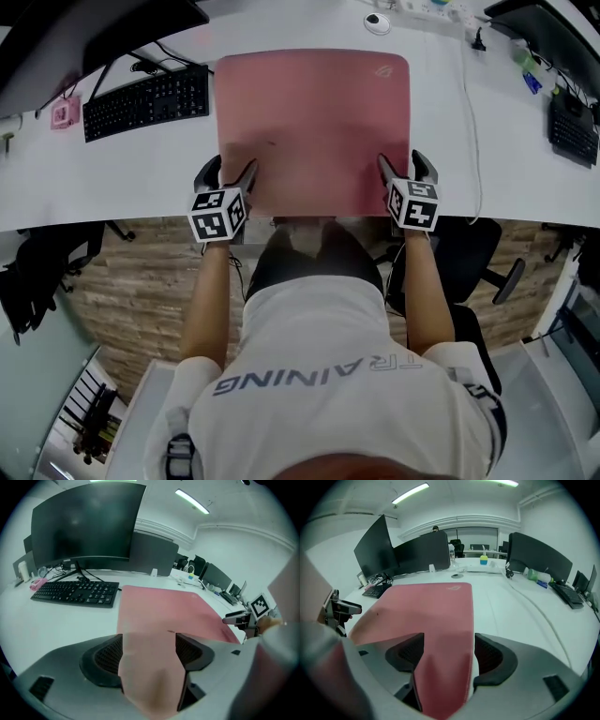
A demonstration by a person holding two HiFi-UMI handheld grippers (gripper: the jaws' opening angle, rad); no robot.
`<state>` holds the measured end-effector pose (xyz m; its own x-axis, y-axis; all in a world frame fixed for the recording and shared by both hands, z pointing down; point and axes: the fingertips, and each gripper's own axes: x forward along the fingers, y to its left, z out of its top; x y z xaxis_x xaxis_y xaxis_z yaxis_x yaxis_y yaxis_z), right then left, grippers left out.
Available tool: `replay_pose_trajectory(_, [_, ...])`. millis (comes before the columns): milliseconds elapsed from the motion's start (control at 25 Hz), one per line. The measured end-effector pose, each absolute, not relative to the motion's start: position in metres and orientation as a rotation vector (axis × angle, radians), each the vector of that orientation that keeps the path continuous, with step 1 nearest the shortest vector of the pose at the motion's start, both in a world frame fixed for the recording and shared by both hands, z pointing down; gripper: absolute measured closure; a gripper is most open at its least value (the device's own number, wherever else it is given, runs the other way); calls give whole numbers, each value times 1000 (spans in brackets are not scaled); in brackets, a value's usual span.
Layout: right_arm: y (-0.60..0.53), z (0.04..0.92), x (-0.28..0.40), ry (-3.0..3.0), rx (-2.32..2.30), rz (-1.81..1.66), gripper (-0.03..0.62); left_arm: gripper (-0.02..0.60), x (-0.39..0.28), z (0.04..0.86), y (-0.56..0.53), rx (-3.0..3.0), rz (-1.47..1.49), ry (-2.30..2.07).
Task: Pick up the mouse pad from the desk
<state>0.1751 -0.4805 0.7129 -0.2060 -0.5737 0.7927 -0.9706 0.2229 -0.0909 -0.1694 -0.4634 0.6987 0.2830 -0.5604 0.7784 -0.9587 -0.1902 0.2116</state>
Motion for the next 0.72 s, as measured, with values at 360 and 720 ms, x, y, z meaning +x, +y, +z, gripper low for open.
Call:
replay_pose_trajectory(360, [-480,737,178,-1827,1450,847,238,232,-184,740,-470,1761,825,-1428])
replay_pose_trajectory(720, [-476,736,172,-1807,1504,846,308,265,-178,739,-467,1742,833,-1479])
